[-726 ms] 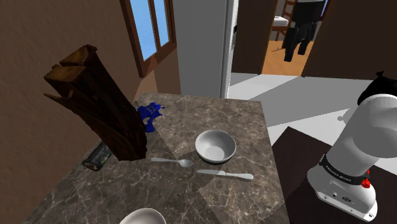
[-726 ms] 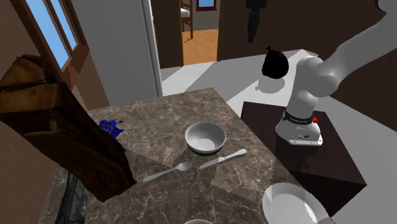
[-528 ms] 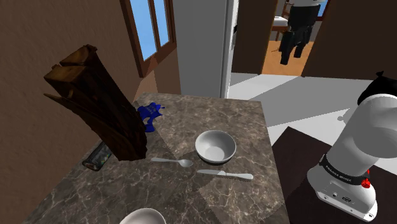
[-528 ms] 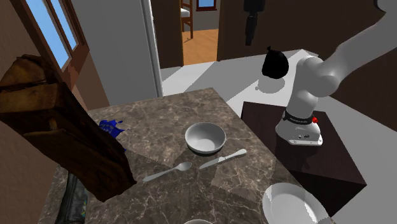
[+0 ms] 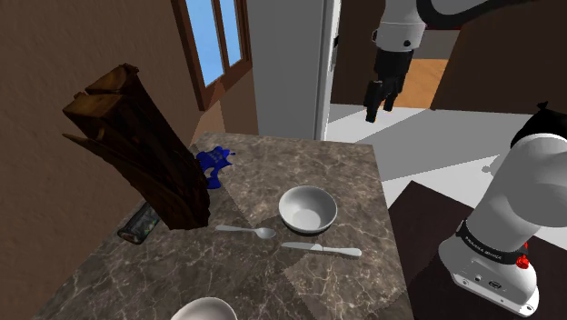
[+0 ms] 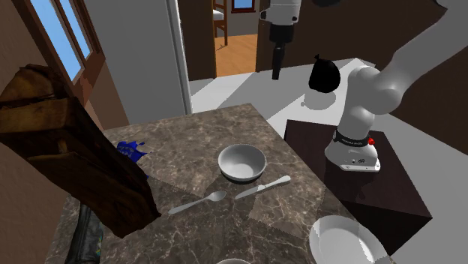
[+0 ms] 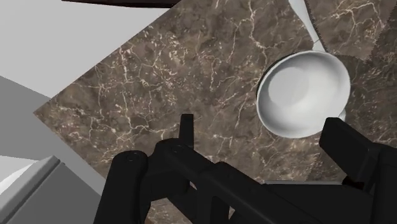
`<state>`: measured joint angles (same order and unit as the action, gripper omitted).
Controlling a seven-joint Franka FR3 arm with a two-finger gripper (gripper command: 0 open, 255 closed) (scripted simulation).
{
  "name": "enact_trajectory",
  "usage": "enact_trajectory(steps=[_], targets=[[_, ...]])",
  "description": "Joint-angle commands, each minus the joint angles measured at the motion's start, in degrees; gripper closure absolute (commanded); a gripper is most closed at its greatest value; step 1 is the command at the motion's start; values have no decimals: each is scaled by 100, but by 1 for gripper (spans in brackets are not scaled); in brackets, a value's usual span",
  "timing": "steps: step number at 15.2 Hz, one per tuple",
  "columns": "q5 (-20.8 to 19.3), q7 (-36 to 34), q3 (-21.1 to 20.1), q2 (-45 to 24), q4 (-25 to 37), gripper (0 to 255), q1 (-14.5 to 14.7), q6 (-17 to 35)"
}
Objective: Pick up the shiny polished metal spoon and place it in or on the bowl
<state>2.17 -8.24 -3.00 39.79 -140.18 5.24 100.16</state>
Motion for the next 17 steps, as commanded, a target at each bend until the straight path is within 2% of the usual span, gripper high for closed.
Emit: enact_trajectory(steps=[1, 9, 17], targets=[[90, -5, -84, -231, -119, 0, 88, 435], [386, -15, -454, -1397, -329, 0, 430, 2097], [476, -60, -843, -2894, -37, 0, 700, 3601]])
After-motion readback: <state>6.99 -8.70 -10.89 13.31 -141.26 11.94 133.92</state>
